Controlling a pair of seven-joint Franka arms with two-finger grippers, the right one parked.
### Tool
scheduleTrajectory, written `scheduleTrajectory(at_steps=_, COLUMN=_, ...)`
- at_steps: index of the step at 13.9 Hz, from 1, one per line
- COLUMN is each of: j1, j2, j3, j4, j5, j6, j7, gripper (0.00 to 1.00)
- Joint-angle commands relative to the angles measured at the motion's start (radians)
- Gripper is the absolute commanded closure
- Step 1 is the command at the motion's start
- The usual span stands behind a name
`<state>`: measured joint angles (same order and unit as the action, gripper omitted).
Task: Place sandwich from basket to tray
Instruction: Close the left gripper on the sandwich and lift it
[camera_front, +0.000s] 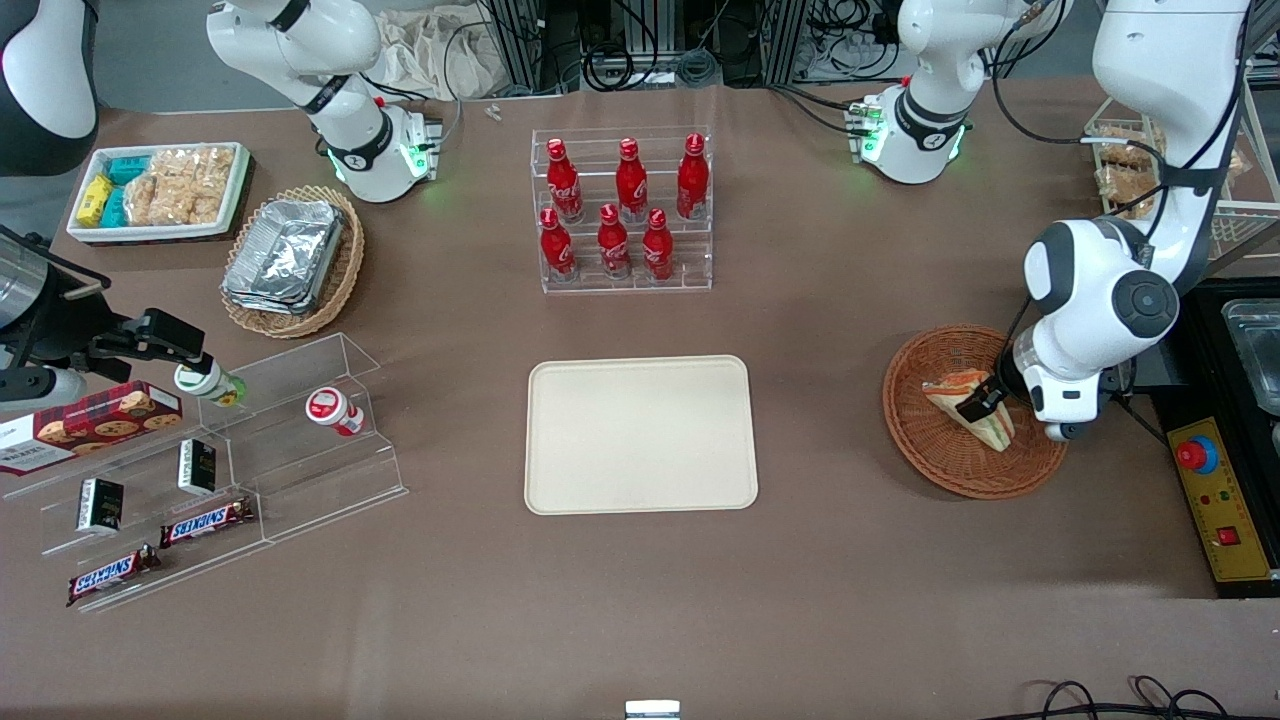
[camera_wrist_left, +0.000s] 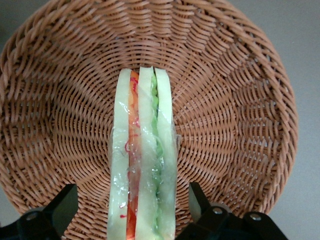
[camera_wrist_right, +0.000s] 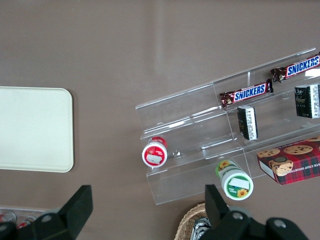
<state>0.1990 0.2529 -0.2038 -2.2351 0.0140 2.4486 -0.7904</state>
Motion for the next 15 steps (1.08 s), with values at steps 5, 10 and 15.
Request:
scheduleTrajectory(at_steps=5, j1=-0.003, j2=-0.015, j3=-0.011, j4=-0.031, j5=-0.008, j6=0.058, j7=-0.029, gripper=0.86)
scheduleTrajectory(at_steps=10, j1=-0.007, j2=-0.056, j3=-0.017, j4=0.006, j5=-0.008, j6=0.002, j7=-0.029, gripper=1.0)
scheduleTrajectory(at_steps=15, j1=-0.007, j2=-0.046, j3=-0.055, j4=0.306, j5=-0.002, j6=-0.411, j7=-0.004, gripper=1.0)
